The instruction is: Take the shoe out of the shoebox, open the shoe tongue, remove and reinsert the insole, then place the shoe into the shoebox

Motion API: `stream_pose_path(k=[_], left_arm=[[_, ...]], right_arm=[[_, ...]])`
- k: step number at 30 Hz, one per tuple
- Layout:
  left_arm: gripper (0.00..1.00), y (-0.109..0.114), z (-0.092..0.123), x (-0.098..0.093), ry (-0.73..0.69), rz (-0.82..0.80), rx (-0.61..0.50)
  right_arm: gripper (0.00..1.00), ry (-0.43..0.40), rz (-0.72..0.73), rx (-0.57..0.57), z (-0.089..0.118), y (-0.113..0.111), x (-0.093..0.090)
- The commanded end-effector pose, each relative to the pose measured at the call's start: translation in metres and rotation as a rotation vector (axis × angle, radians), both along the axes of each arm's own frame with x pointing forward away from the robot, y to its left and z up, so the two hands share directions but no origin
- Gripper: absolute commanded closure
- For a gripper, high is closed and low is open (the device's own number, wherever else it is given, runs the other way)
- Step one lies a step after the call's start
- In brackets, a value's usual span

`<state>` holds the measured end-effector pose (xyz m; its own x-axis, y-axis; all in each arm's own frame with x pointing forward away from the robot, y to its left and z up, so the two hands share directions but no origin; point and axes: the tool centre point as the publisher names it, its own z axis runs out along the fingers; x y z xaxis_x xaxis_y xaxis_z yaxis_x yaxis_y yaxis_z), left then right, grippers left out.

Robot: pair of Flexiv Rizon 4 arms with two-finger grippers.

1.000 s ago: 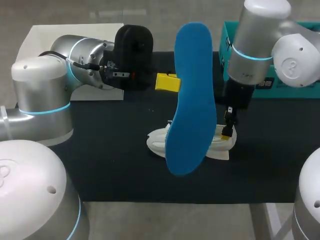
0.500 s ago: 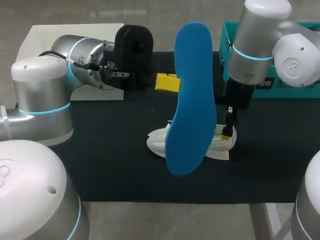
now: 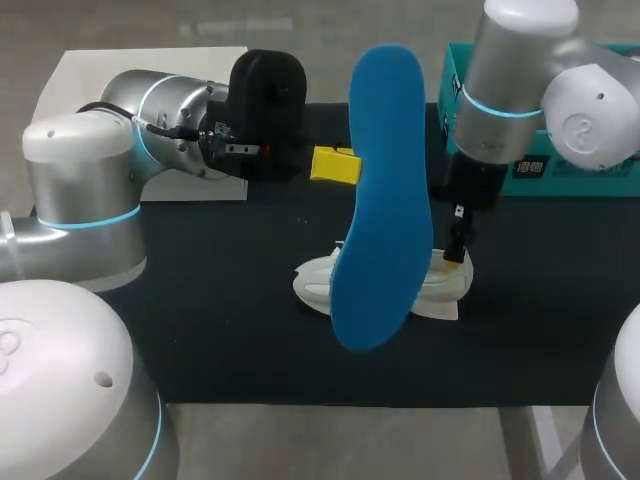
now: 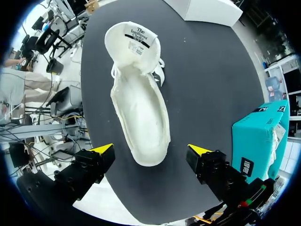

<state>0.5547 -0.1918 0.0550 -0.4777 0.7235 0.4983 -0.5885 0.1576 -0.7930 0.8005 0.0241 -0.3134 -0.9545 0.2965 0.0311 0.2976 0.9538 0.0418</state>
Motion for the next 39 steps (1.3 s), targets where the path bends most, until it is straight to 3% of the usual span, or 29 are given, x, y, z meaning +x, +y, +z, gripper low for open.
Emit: stream_pose_path(k=[1,10,21,22,26,39], left_arm=[[1.00,-0.001,-0.001,0.000,0.000,-0.001,-0.002],[1.00,-0.001,-0.001,0.000,0.000,-0.001,-0.002],[1.00,-0.001,-0.001,0.000,0.000,-0.001,-0.002],[1.00,-0.001,-0.001,0.000,0.000,-0.001,-0.002],[1.00,-0.001,-0.001,0.000,0.000,-0.001,-0.002],[1.00,-0.001,-0.001,0.000,0.000,-0.001,-0.002]], right_arm=[[0.00,0.008,0.013,-0.077,-0.006,0.017,0.023],[0.00,-0.014,0.061,-0.089,-0.032,0.040,0.054],[0.00,0.022,0.082,-0.047,-0.059,0.056,0.055],[0.13,0.027,0.081,-0.043,-0.061,0.057,0.054],[1.00,0.039,0.056,-0.021,-0.067,0.059,0.042],[1.00,0.045,0.063,-0.005,-0.068,0.059,0.037]])
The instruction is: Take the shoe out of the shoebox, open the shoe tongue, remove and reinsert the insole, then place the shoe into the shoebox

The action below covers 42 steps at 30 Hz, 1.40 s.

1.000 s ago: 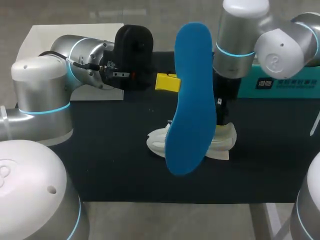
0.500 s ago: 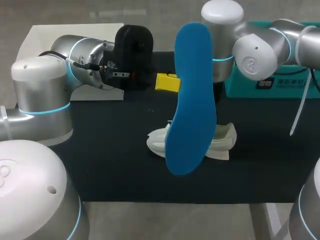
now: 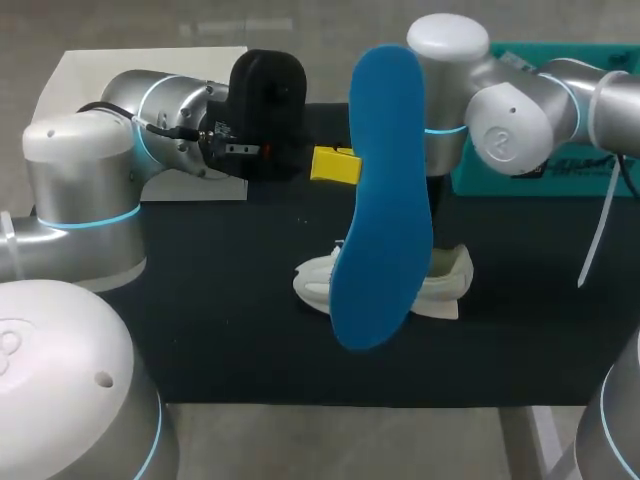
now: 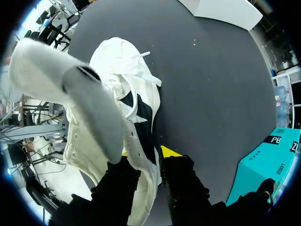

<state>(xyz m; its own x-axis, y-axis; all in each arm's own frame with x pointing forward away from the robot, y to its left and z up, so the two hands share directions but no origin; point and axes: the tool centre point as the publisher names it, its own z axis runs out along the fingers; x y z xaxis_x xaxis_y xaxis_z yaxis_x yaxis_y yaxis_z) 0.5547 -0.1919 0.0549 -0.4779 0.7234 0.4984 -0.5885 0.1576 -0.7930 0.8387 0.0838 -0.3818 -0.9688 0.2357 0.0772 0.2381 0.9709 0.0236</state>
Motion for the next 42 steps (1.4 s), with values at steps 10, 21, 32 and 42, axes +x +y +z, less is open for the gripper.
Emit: stream_pose_path(k=[10,21,32,42], left_arm=[[1.00,-0.001,-0.001,0.000,0.000,-0.001,-0.002],[1.00,-0.001,-0.001,0.000,0.000,-0.001,-0.002],[1.00,-0.001,-0.001,0.000,0.000,-0.001,-0.002],[1.00,-0.001,-0.001,0.000,0.000,-0.001,-0.002]], right_arm=[[1.00,-0.048,-0.366,-0.009,0.033,-0.017,0.002],[1.00,-0.101,-1.030,0.147,0.065,0.002,0.018],[1.00,-0.114,-1.169,0.287,0.070,0.021,0.027],[1.00,-0.114,-1.169,0.287,0.070,0.021,0.027]])
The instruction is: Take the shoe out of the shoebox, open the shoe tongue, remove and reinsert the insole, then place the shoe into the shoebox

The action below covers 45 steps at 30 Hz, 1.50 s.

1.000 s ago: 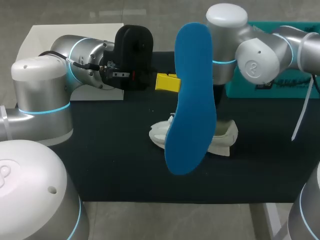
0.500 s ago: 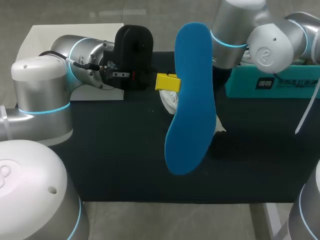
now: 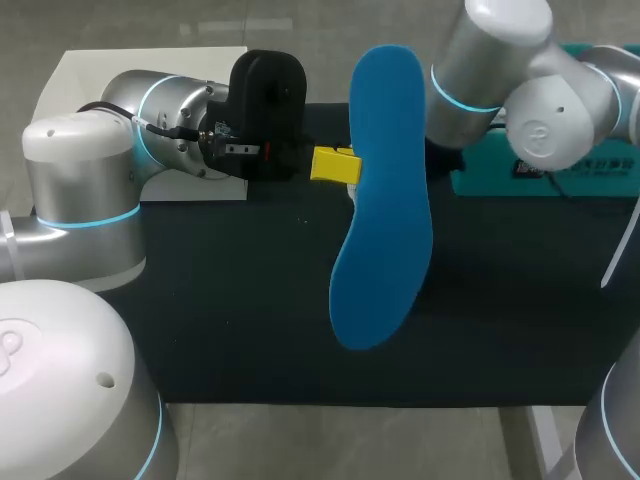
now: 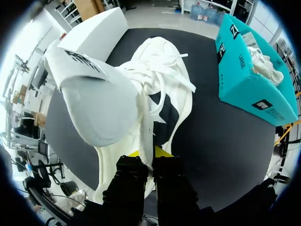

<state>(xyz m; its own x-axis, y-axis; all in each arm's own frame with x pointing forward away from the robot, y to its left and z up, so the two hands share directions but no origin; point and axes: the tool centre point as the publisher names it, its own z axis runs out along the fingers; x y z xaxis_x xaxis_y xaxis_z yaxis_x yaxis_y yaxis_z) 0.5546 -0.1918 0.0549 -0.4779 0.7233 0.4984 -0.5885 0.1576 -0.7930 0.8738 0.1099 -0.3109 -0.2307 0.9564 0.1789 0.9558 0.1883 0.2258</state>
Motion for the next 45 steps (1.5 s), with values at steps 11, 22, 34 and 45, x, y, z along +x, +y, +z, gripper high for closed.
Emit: stream_pose_path(k=[11,22,34,45], left_arm=[[1.00,-0.001,0.000,0.000,0.000,-0.001,-0.002],[1.00,-0.001,0.000,0.000,0.000,-0.001,-0.002],[1.00,-0.001,0.000,0.000,0.000,-0.001,-0.002],[1.00,-0.001,0.000,0.000,0.000,-0.001,-0.002]], right_arm=[[1.00,-0.075,0.018,0.154,-0.007,0.015,-0.013],[1.00,-0.016,-0.027,0.227,-0.020,0.026,-0.021],[1.00,0.037,-0.036,0.273,-0.055,0.028,-0.014],[0.00,0.055,-0.102,0.276,-0.045,0.024,-0.019]])
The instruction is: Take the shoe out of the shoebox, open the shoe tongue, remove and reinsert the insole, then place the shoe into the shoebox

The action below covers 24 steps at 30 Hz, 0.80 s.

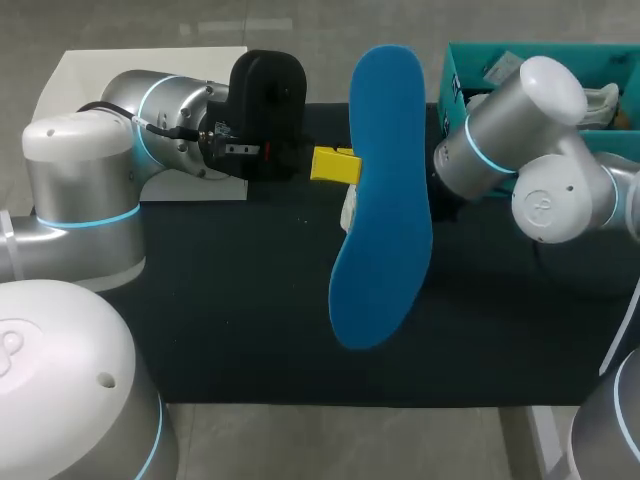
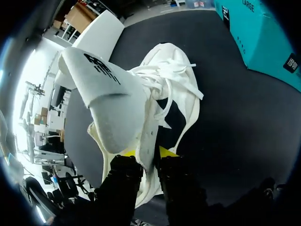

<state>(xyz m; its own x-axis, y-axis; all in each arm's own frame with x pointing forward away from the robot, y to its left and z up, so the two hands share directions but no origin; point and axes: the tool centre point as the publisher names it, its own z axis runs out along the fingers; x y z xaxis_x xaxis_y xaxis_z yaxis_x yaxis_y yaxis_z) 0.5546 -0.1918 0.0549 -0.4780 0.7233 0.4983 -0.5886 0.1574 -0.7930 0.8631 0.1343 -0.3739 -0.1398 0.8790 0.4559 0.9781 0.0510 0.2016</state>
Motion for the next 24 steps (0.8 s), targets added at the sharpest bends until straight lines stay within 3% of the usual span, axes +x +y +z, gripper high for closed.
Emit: stream_pose_path(k=[1,9,11,12,24], left_arm=[[1.00,-0.001,0.000,0.000,0.000,-0.001,-0.002],[1.00,-0.001,0.000,0.000,0.000,-0.001,-0.002],[1.00,-0.001,0.000,0.000,0.000,-0.001,-0.002],[1.00,-0.001,0.000,0.000,0.000,-0.001,-0.002],[1.00,-0.001,0.000,0.000,0.000,-0.001,-0.002]], right_arm=[[0.00,-0.004,-0.029,-0.012,0.026,0.000,-0.010],[0.00,-0.050,-0.062,0.159,0.094,-0.009,-0.027],[0.00,-0.047,-0.063,0.204,0.102,-0.011,-0.028],[0.00,-0.094,-0.065,0.287,0.113,-0.013,-0.028],[0.00,-0.094,-0.065,0.287,0.113,-0.013,-0.028]])
